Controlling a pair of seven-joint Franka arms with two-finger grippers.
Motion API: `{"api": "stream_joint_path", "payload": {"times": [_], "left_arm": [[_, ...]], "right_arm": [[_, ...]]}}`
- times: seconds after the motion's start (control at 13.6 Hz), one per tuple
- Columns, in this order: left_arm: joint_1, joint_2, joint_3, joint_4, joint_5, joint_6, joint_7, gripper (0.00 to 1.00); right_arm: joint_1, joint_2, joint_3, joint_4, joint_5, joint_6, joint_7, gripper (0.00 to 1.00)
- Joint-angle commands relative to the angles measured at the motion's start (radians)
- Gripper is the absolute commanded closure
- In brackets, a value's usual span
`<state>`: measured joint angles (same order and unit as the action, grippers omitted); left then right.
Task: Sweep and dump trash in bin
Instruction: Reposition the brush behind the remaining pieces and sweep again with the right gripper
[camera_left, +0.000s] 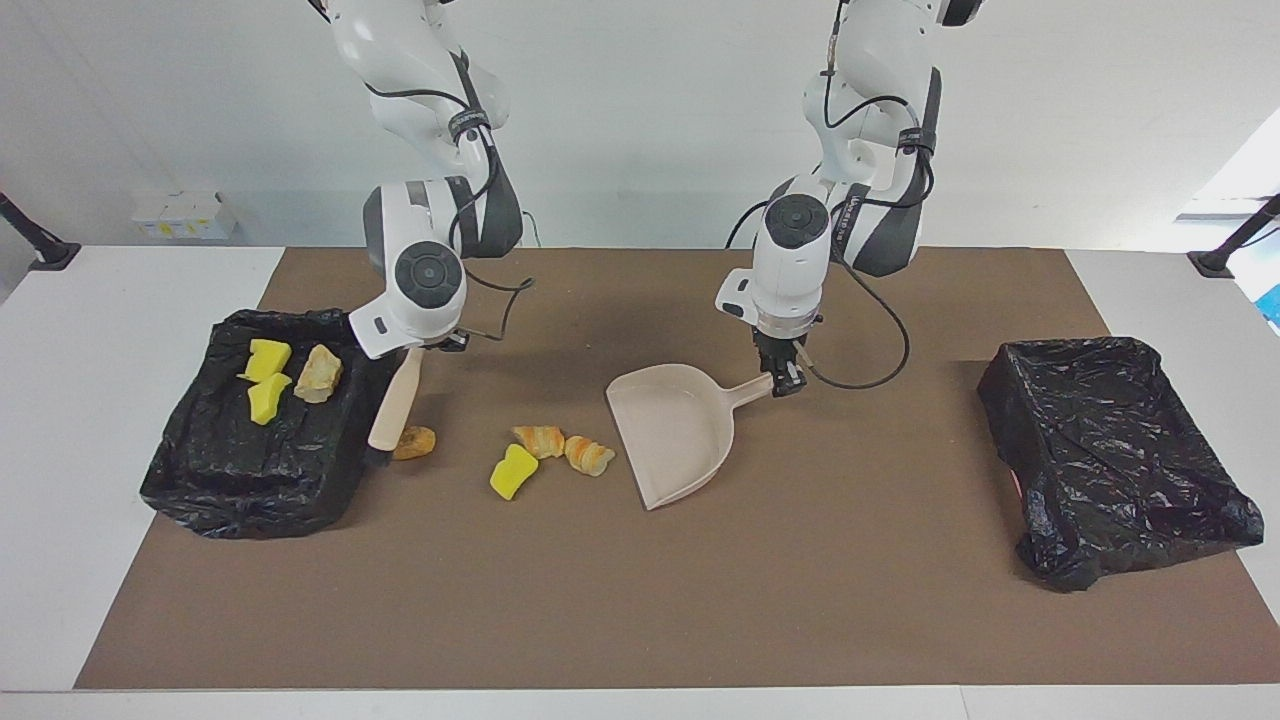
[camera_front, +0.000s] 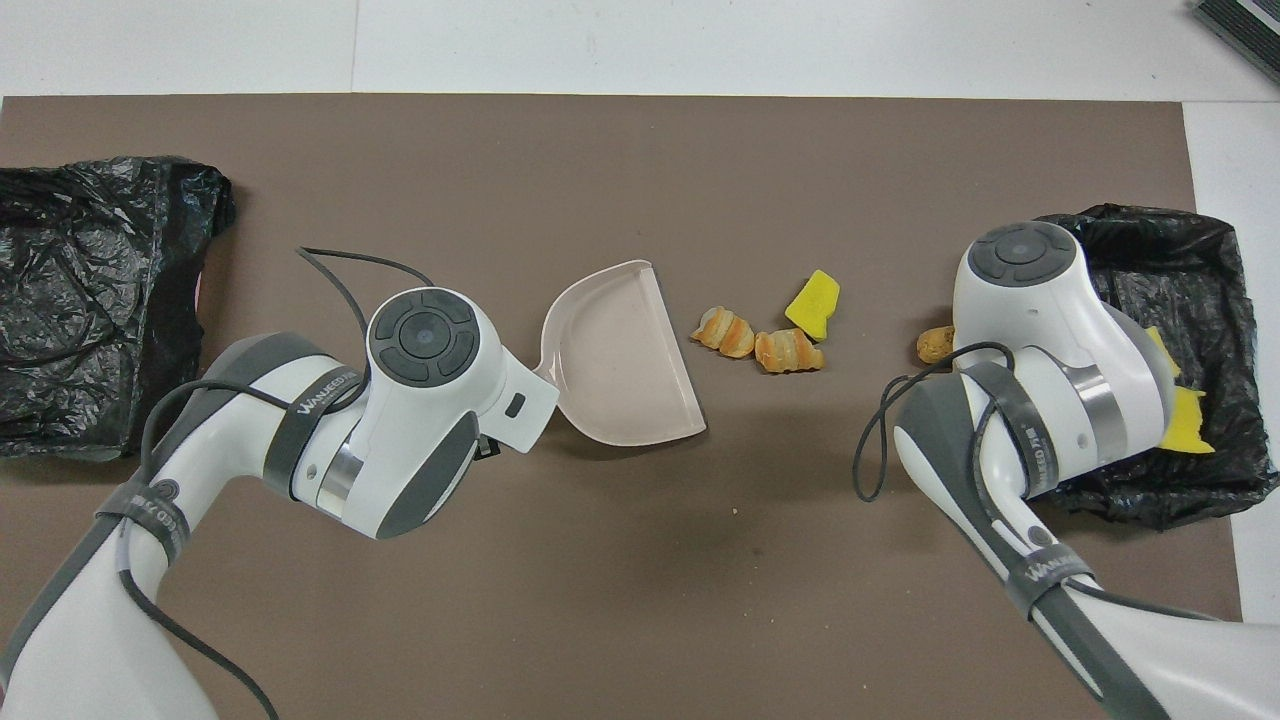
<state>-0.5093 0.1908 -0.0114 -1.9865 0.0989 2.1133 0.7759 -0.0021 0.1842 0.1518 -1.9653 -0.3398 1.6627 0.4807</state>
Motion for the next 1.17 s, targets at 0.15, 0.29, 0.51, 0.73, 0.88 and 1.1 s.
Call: {"api": "stream_joint_path", "payload": {"times": [0.15,0.29,0.51,0.73,0.88,1.1], "left_arm": [[-0.008,-0.043,0.007,-0.058,0.004,0.034,-0.001,0.56],[-0.011,-0.043,0.008,-0.057,0.004,0.033,-0.004,0.88],[-0.009,-0.040,0.008,-0.051,0.005,0.043,0.002,1.00],[-0.015,-0.039,0.008,-0.049,0.005,0.062,0.003,1.00],[-0.017,-0.036,0.008,-0.049,0.007,0.080,0.009,1.00],[-0.015,-0.037,0.010,-0.054,0.008,0.087,0.039,1.00]], "right_arm": [[-0.041,-0.019,0.015,-0.118,-0.035,0.149,-0.028,1.00],[-0.039,-0.005,0.017,-0.119,-0.028,0.175,-0.031,1.00],[-0.030,0.000,0.018,-0.119,0.048,0.177,-0.051,1.00],[0.006,0.003,0.020,-0.109,0.157,0.180,-0.102,1.00],[0.040,0.014,0.020,-0.084,0.226,0.180,-0.091,1.00],[0.072,0.038,0.020,-0.040,0.318,0.198,-0.086,1.00]]}}
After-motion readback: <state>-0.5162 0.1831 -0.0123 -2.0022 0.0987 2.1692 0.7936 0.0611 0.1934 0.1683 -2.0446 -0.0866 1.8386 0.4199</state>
